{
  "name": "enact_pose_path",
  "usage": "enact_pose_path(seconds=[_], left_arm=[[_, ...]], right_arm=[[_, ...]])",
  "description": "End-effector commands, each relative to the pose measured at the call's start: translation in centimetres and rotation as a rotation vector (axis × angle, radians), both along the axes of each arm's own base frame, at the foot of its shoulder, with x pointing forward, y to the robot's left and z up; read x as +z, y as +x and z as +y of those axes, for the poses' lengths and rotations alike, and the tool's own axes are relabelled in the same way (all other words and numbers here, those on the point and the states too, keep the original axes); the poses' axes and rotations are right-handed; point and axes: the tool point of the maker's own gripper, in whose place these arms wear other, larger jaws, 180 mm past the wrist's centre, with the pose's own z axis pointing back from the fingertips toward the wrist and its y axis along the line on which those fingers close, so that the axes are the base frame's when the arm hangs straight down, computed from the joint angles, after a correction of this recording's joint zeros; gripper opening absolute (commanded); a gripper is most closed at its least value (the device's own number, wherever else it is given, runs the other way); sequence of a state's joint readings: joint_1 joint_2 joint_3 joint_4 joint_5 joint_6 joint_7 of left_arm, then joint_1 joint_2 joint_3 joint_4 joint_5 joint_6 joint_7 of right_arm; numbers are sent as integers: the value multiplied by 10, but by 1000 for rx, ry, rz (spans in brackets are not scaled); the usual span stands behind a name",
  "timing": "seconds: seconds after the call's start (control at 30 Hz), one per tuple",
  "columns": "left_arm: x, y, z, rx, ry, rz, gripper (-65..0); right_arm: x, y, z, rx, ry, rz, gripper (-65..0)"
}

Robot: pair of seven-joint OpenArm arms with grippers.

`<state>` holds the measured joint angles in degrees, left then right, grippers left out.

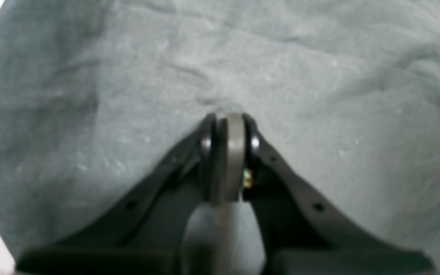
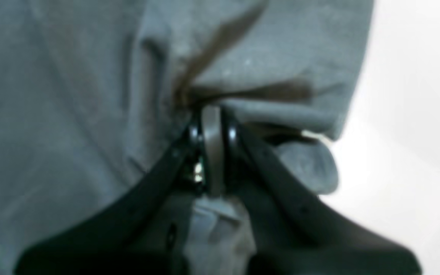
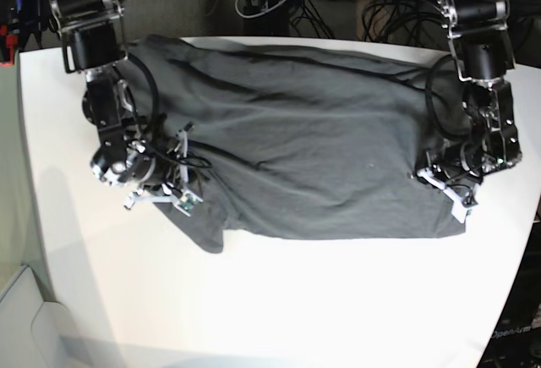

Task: Layout the t-shirt on the table in an organized manner, then fold the t-shirt properly
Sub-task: 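Grasp the shirt hem corners with both grippers and pull them apart, then hold the grey shirt edges with both grippers and drag them outward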

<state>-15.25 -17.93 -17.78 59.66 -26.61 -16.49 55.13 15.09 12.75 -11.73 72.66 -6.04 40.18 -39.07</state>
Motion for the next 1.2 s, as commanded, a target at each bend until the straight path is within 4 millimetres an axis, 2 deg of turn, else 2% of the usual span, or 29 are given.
enact_pose_path(seconds=[0.0, 0.13, 0.27, 0.33, 0.4, 0.5, 0.63, 0.73, 0.77, 0.87, 0.93, 1.0, 1.03, 1.1, 1.17], left_arm=[[0, -2, 9, 3, 36, 24, -600], [1, -2, 9, 3, 36, 23, -600], [1, -1, 10, 2, 38, 21, -600], [3, 1, 10, 3, 38, 15, -600], [5, 3, 10, 6, 39, 7, -600], [22, 26, 8, 20, 36, -73, -600], [33, 42, 5, 38, 33, -161, -600], [49, 61, -2, 45, 17, -226, -600], [48, 63, -3, 50, 10, -225, -600], [62, 72, -4, 45, -3, -251, -600], [82, 77, -10, 24, -17, -294, -600], [93, 69, -13, 9, -25, -324, -600], [101, 67, -15, 1, -25, -350, -600], [117, 55, -7, -21, 22, -381, -600], [114, 37, -3, -44, 63, -334, -600]], right_arm=[[8, 14, -13, -17, -28, -17, -650], [-14, 29, -32, -72, -21, 68, -650], [-22, 40, -49, -111, 30, 74, -650], [-21, 49, -50, -121, 66, 61, -650], [-16, 58, -62, -143, 83, 45, -650], [-9, 71, -65, -155, 121, 13, -650], [7, 100, -84, -283, 118, -104, -650], [21, 117, -97, -362, 107, -200, -650], [26, 122, -101, -387, 103, -233, -650], [56, 139, -110, -440, 107, -342, -650], [72, 138, -122, -492, 157, -401, -650], [97, 136, -138, -550, 215, -481, -650], [110, 134, -137, -545, 248, -512, -650], [118, 123, -121, -487, 305, -523, -650], [119, 105, -109, -423, 312, -491, -650]])
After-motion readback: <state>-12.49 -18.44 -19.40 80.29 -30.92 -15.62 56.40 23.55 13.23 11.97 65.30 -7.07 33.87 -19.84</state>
